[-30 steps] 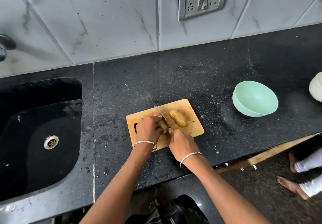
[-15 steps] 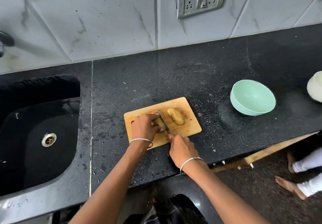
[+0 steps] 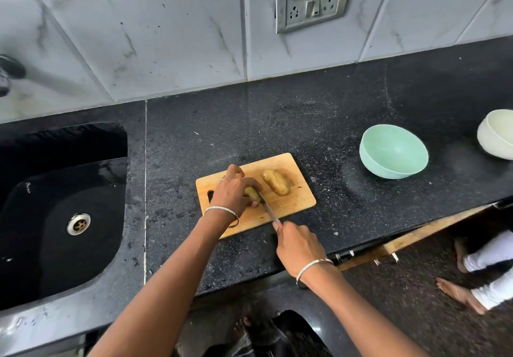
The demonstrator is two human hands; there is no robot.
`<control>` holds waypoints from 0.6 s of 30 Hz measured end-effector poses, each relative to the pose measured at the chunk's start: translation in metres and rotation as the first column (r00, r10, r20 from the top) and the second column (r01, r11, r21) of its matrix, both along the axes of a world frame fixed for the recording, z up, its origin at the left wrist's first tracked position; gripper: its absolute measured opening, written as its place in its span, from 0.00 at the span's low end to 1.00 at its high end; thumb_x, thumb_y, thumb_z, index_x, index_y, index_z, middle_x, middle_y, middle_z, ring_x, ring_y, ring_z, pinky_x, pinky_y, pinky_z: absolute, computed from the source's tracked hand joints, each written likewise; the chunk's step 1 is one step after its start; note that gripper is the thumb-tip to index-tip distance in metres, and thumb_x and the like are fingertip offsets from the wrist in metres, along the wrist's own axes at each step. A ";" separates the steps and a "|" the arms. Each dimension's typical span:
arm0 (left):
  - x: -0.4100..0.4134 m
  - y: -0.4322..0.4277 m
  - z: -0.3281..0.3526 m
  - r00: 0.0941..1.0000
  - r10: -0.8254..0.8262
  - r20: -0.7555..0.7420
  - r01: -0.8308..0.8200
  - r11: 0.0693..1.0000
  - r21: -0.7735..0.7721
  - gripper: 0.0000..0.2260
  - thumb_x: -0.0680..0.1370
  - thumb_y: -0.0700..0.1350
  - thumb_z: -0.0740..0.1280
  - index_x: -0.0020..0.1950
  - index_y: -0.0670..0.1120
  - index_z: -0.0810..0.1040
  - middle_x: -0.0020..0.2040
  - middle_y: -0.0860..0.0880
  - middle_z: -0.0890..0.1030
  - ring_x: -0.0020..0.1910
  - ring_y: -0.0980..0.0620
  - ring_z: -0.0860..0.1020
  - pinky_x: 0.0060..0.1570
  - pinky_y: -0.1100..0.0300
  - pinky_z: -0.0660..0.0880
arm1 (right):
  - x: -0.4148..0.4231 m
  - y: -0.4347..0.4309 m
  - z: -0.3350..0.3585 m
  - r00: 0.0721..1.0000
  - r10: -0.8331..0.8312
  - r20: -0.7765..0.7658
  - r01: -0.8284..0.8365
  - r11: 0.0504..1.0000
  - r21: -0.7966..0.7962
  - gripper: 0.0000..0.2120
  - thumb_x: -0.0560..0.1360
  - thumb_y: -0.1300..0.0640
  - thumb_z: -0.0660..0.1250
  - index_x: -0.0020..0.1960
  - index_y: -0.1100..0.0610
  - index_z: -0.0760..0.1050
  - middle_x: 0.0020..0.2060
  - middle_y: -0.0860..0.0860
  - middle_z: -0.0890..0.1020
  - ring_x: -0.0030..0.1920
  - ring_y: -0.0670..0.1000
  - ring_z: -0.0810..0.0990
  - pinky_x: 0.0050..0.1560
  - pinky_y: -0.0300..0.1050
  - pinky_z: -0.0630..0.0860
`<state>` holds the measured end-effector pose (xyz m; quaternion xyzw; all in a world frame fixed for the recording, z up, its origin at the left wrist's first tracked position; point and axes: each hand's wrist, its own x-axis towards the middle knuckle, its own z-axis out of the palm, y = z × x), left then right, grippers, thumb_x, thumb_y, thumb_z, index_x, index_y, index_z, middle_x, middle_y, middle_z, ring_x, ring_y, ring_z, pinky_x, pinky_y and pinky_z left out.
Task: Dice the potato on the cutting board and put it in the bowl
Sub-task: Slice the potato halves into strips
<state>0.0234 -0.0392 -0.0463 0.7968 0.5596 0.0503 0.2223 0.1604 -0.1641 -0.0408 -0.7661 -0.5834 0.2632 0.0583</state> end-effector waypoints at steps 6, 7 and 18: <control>0.003 0.005 0.003 0.999 -0.031 -0.041 0.030 0.999 -0.026 0.17 0.70 0.46 0.76 0.57 0.55 0.80 0.63 0.47 0.65 0.56 0.44 0.74 0.57 0.54 0.73 | 0.014 -0.012 0.018 1.000 -0.008 0.010 0.008 0.999 -0.034 0.22 0.84 0.45 0.47 0.53 0.57 0.74 0.51 0.59 0.79 0.52 0.64 0.78 0.43 0.51 0.69; 0.003 0.006 0.004 0.998 -0.036 -0.047 0.035 0.999 -0.028 0.17 0.71 0.46 0.76 0.58 0.55 0.79 0.63 0.47 0.65 0.56 0.44 0.74 0.57 0.54 0.73 | 0.016 -0.013 0.020 1.000 -0.010 0.017 0.010 0.999 -0.036 0.22 0.84 0.45 0.46 0.53 0.57 0.74 0.50 0.58 0.79 0.52 0.64 0.78 0.44 0.51 0.69; -0.004 -0.003 -0.008 0.960 0.172 0.221 -0.170 0.985 -0.031 0.26 0.62 0.46 0.81 0.57 0.50 0.76 0.55 0.49 0.74 0.49 0.48 0.77 0.51 0.51 0.77 | 0.009 0.014 0.019 0.996 -0.064 -0.060 0.066 0.998 0.024 0.22 0.83 0.44 0.46 0.48 0.57 0.72 0.49 0.59 0.80 0.51 0.64 0.78 0.42 0.51 0.67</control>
